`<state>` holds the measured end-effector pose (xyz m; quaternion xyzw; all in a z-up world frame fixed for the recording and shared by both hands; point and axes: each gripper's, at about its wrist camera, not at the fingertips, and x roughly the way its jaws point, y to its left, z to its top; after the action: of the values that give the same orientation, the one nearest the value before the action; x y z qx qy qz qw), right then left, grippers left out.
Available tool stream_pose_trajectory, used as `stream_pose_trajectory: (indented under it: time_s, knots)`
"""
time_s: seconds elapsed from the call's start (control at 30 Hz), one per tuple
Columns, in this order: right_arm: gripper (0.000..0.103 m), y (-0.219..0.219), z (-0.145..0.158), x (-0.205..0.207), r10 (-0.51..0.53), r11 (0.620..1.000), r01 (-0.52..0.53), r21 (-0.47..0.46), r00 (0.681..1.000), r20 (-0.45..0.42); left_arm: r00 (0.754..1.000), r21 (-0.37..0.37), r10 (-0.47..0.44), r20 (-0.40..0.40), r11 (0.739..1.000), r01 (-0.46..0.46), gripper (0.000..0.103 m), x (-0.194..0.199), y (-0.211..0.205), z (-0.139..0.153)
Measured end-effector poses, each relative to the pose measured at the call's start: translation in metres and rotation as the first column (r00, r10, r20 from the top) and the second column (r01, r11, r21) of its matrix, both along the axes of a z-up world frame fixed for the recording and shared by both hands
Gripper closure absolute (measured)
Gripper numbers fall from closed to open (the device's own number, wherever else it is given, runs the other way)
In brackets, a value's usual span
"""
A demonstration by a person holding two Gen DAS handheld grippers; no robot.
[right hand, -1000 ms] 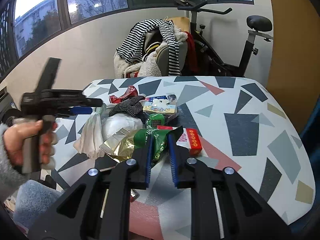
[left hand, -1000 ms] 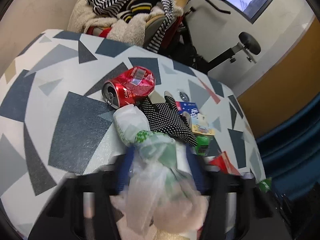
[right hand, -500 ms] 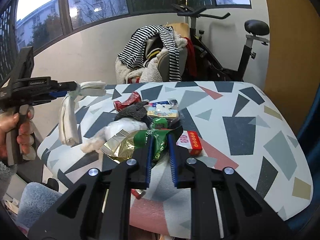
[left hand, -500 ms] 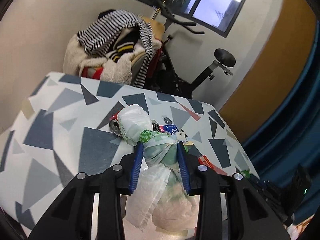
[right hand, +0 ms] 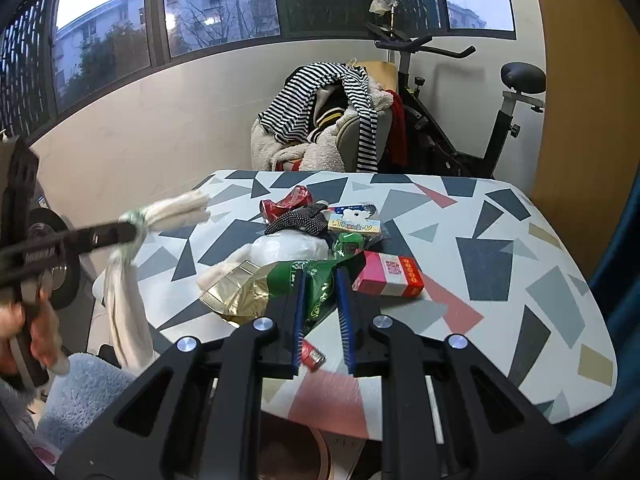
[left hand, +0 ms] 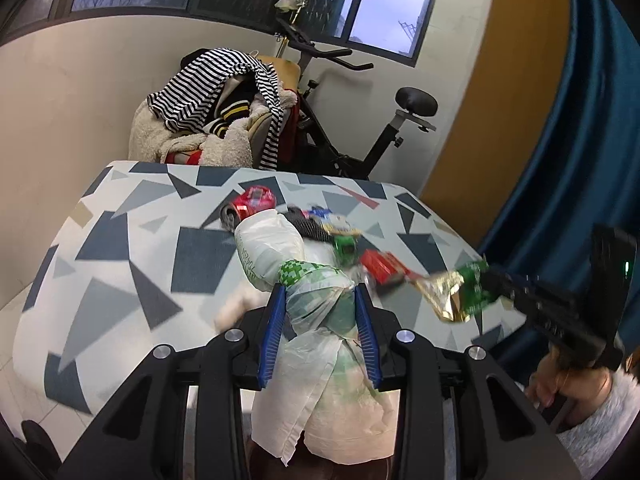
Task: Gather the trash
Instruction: 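Lift the bag bundle with the left gripper and lower it into the brown bin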
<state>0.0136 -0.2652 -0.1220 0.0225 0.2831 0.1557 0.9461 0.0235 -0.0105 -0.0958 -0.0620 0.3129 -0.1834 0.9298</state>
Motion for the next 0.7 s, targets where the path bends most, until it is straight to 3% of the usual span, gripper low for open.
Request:
stream_pose_trajectory:
  time_s: [0.4,0.7]
  knots:
    - [0.085,0.002,-0.045,-0.047,-0.015,0.999,0.016,0.031,0.999,-0.030,0.996,0.155,-0.075,0.047,0.986,0.067,0.068,-0.084,-0.019,-0.070]
    - [0.085,0.004,-0.074,-0.064,-0.038,0.998,0.039,0.052,0.999,-0.028,0.997,0.176,-0.073,0.015,0.982,0.070,0.068,-0.094,-0.023,-0.120]
